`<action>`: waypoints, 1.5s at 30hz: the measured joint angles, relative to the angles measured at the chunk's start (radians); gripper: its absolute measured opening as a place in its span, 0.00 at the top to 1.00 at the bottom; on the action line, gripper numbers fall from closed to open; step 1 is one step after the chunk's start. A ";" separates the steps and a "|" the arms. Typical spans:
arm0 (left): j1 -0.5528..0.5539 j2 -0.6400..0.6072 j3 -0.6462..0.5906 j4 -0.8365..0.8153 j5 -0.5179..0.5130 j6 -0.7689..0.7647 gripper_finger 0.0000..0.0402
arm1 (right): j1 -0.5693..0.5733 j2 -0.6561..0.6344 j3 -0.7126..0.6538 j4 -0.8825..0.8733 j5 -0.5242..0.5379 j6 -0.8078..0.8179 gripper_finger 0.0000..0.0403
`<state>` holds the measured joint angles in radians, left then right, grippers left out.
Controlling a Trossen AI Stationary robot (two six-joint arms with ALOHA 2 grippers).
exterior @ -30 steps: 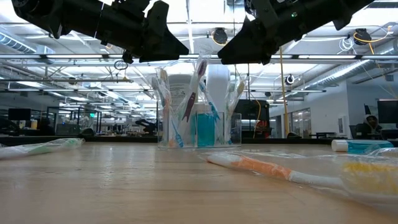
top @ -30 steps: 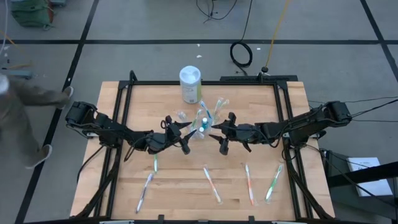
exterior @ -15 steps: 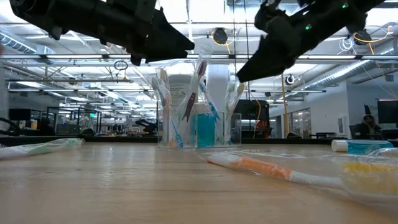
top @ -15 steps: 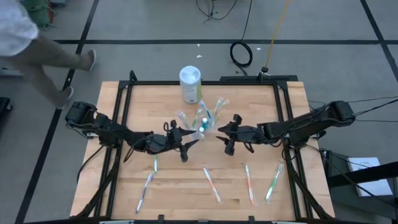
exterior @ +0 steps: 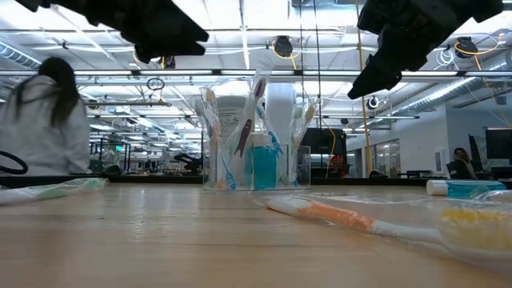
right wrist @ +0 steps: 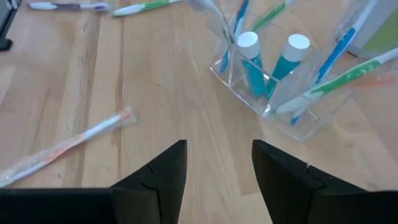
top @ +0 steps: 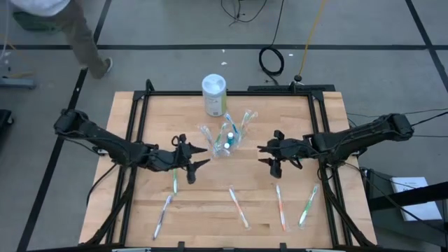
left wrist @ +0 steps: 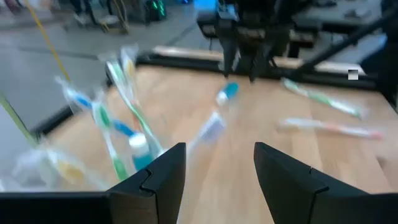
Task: Pick & Place toothbrushing station
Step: Put the orange toothbrush into the transparent organizer
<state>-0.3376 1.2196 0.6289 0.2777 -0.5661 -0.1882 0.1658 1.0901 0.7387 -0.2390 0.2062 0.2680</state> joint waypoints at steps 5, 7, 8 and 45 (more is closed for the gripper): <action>-0.021 -0.024 0.000 -0.059 0.016 -0.032 0.51 | -0.004 0.000 0.000 -0.002 0.000 -0.015 0.59; -0.026 -0.022 0.000 -0.063 0.017 -0.032 0.51 | -0.005 0.000 0.000 -0.013 -0.001 0.050 0.59; -0.027 -0.023 0.000 -0.060 0.017 -0.033 0.51 | -0.005 0.000 0.000 -0.033 -0.008 0.101 0.59; -0.027 -0.015 0.000 -0.063 0.016 0.004 0.51 | 0.320 0.353 -0.192 0.168 -0.388 1.036 0.72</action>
<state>-0.3641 1.2041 0.6292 0.2145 -0.5499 -0.1844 0.4862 1.4429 0.5468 -0.0705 -0.1822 1.3040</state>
